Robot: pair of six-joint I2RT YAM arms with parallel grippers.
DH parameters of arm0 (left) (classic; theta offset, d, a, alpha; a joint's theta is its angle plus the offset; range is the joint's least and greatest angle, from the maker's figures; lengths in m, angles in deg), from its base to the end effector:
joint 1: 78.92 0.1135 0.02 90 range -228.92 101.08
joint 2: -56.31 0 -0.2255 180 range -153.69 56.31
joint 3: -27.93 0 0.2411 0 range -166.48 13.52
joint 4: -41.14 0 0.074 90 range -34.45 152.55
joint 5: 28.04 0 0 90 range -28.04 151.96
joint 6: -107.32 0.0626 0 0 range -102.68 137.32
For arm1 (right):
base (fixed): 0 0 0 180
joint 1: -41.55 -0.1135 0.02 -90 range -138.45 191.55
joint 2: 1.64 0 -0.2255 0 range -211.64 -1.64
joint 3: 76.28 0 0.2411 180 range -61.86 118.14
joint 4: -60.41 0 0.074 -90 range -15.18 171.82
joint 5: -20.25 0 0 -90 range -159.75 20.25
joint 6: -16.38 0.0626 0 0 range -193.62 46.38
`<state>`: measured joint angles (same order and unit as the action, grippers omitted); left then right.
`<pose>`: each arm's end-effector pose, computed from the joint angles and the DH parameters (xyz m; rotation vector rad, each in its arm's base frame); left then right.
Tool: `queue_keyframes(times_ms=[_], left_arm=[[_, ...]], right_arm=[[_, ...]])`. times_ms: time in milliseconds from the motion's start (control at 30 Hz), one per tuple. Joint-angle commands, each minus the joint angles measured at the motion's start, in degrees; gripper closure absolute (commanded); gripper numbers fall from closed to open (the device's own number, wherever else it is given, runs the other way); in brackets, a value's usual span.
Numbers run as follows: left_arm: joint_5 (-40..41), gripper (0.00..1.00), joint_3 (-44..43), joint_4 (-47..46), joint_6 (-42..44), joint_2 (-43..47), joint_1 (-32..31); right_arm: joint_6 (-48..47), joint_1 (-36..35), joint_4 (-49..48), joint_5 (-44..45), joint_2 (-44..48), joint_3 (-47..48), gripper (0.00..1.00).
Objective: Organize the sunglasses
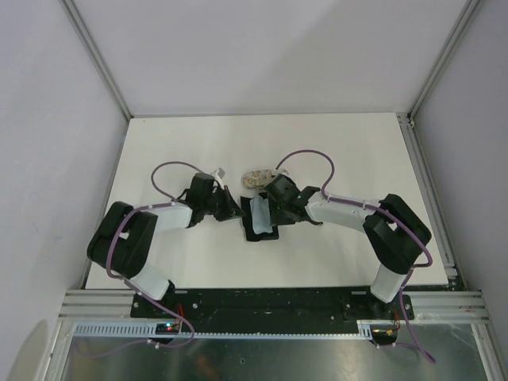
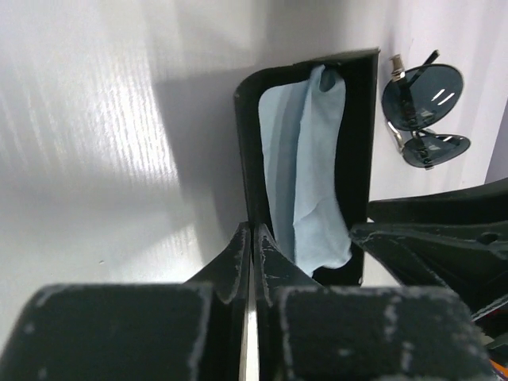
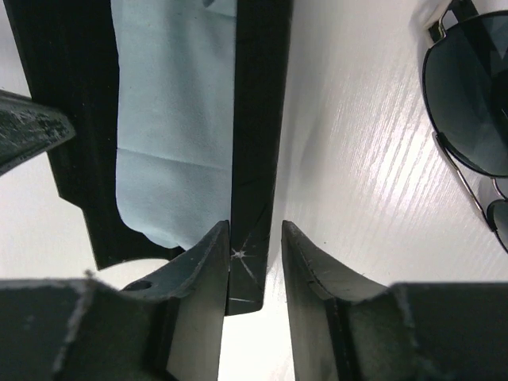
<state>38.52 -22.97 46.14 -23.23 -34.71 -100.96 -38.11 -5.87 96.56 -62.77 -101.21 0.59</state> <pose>0.2698 -0.1361 0.0905 -0.1907 2.5025 -0.9797 0.2426 0.2528 0.1263 -0.2286 2.6224 0.3655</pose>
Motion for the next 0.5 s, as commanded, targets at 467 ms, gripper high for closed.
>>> queue_keyframes(times_ms=[467], left_arm=[[-0.5,1.0,-7.6,17.0,9.2,8.1,0.3]], right_arm=[[-17.2,6.9,5.6,9.7,11.4,-0.1,0.53]])
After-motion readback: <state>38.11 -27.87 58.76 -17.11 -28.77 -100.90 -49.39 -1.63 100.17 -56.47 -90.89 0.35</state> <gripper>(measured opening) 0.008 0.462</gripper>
